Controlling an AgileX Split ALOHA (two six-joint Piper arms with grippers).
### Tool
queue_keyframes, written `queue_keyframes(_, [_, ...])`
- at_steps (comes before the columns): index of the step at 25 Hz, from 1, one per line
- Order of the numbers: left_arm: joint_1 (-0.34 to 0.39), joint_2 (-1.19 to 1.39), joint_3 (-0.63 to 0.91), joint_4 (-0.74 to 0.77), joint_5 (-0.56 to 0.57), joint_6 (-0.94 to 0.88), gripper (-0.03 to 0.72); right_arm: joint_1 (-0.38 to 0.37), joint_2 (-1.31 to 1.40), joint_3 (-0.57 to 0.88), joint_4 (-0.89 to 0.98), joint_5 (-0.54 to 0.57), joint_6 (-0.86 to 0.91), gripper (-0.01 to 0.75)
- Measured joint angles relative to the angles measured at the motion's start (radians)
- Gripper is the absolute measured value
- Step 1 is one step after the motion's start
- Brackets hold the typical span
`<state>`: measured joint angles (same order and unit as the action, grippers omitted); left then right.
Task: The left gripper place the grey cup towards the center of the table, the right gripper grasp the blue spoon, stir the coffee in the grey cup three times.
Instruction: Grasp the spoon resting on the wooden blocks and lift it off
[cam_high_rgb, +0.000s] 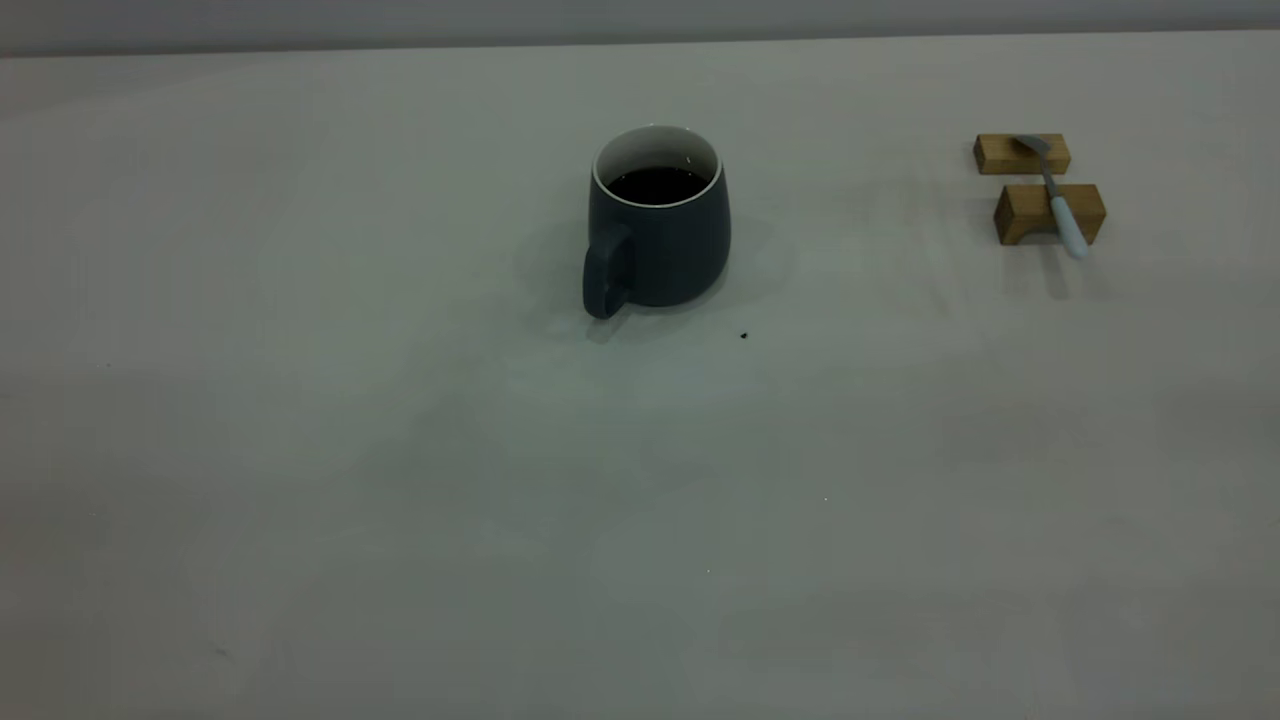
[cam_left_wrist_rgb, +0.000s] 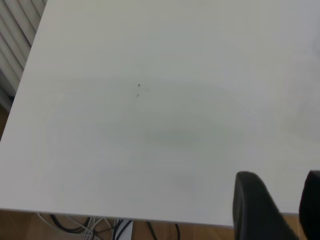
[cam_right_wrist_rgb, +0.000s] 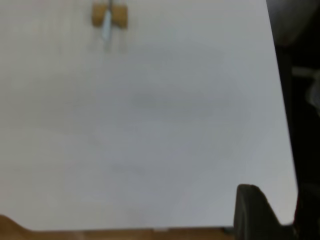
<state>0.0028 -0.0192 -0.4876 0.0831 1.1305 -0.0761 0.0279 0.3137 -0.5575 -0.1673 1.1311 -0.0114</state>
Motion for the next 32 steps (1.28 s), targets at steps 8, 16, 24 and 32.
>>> queue_keyframes(8, [0.000, 0.000, 0.000, 0.000, 0.000, 0.000, 0.299, 0.000, 0.446, -0.163, -0.023, -0.188, 0.002, 0.244])
queue_keyframes(16, [0.000, 0.000, 0.000, 0.000, 0.000, 0.001, 0.299, 0.002, 0.875, -0.258, 0.000, -0.357, 0.029, 0.558])
queue_keyframes(24, [0.000, 0.000, 0.000, 0.000, 0.000, 0.001, 0.299, 0.084, 1.312, -0.416, 0.028, -0.452, 0.032, 0.727])
queue_keyframes(32, [0.000, 0.000, 0.000, 0.000, 0.000, 0.001, 0.299, 0.143, 1.667, -0.589, 0.049, -0.507, 0.024, 0.727])
